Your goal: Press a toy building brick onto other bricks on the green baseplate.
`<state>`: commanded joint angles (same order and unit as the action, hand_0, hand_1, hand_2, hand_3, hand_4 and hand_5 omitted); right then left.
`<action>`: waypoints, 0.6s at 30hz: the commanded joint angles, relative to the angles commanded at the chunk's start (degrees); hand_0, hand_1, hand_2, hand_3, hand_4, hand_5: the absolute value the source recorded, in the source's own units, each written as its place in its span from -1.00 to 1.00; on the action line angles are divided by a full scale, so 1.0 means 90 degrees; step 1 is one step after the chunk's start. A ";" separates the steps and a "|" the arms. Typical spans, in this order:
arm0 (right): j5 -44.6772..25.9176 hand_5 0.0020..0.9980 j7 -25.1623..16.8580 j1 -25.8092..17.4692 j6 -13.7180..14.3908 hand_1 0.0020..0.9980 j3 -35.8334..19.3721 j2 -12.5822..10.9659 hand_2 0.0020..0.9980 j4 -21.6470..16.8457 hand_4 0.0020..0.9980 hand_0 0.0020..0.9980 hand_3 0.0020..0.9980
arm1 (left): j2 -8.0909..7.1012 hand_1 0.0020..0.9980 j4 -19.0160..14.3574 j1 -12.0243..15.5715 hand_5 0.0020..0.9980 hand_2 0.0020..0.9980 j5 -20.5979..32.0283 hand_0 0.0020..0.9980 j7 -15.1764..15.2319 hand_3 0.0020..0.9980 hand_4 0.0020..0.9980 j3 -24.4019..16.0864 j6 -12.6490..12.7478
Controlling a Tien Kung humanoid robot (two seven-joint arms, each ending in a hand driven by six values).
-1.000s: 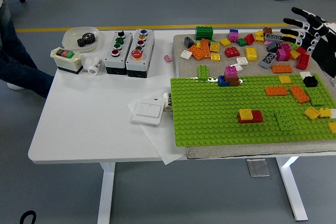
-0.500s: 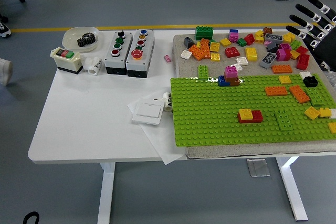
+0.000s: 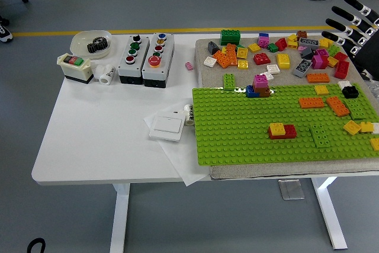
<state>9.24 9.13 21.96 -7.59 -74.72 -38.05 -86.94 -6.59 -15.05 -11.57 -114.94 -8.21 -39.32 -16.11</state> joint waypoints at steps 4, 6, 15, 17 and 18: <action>0.0094 0.71 0.0016 -0.0009 -0.0015 0.33 0.0005 0.0001 0.47 -0.0014 1.00 0.43 0.79 | -0.0003 0.51 0.0003 -0.0003 0.20 0.45 -0.0049 0.50 -0.0004 0.19 0.33 -0.0026 -0.0008; 0.0115 0.71 0.0020 -0.0024 -0.0012 0.33 -0.0007 -0.0002 0.47 -0.0028 1.00 0.43 0.79 | -0.0005 0.51 0.0005 -0.0002 0.20 0.45 -0.0062 0.50 -0.0005 0.19 0.33 -0.0036 -0.0010; 0.0185 0.70 0.0060 -0.0038 -0.0021 0.23 -0.0041 -0.0019 0.36 -0.0052 1.00 0.40 0.78 | -0.0010 0.51 0.0012 -0.0007 0.20 0.45 -0.0058 0.50 0.0020 0.19 0.33 -0.0036 -0.0036; 0.0246 0.70 0.0074 -0.0056 -0.0033 0.23 -0.0037 -0.0021 0.36 -0.0054 1.00 0.40 0.78 | -0.0014 0.51 0.0014 -0.0009 0.20 0.45 -0.0032 0.50 0.0021 0.19 0.33 -0.0021 -0.0032; 0.0254 0.70 0.0078 -0.0060 -0.0034 0.23 -0.0036 -0.0021 0.36 -0.0055 1.00 0.40 0.78 | -0.0015 0.51 0.0014 -0.0009 0.20 0.45 -0.0026 0.50 0.0020 0.19 0.33 -0.0017 -0.0031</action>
<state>11.53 9.83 21.42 -7.90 -75.05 -38.24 -87.43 -6.73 -14.92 -11.65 -115.17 -8.02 -39.48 -16.39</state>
